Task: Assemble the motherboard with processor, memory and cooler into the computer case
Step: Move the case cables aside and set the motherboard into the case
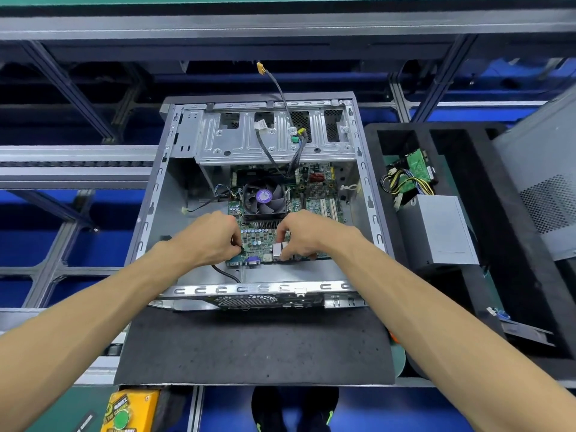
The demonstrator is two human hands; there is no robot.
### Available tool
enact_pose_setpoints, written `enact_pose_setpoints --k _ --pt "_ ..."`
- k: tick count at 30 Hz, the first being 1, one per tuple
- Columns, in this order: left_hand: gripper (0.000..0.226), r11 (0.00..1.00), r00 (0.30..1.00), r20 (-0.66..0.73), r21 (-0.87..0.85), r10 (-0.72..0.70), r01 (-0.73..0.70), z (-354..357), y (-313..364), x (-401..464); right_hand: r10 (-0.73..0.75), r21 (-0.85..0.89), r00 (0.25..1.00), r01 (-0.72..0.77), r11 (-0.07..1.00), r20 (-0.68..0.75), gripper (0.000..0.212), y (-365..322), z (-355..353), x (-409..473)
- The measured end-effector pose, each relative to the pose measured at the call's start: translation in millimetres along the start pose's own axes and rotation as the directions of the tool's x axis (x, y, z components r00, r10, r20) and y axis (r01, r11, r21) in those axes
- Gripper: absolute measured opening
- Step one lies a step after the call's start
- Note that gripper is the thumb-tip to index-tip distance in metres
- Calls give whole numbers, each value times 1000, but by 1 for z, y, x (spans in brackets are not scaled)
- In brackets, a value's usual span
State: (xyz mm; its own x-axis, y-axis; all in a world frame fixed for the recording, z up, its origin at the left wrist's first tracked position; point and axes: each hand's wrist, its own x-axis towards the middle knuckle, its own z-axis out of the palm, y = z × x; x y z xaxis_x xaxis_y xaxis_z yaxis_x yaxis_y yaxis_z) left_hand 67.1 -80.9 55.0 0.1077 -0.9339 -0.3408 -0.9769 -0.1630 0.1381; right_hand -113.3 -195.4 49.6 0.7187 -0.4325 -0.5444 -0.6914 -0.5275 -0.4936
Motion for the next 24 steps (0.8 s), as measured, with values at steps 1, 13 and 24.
enact_pose_setpoints --k 1,13,24 --pt "14 1000 1000 -6 -6 -1 0 0 0 0 5 12 1000 -5 1000 3 33 0 0 1" --pt "11 1000 1000 -28 -27 0 -1 2 1 0 34 66 999 -35 997 16 30 3 0 5" --pt "13 1000 1000 -25 -13 -10 10 2 1 1 45 97 999 -46 994 18 28 3 0 5"
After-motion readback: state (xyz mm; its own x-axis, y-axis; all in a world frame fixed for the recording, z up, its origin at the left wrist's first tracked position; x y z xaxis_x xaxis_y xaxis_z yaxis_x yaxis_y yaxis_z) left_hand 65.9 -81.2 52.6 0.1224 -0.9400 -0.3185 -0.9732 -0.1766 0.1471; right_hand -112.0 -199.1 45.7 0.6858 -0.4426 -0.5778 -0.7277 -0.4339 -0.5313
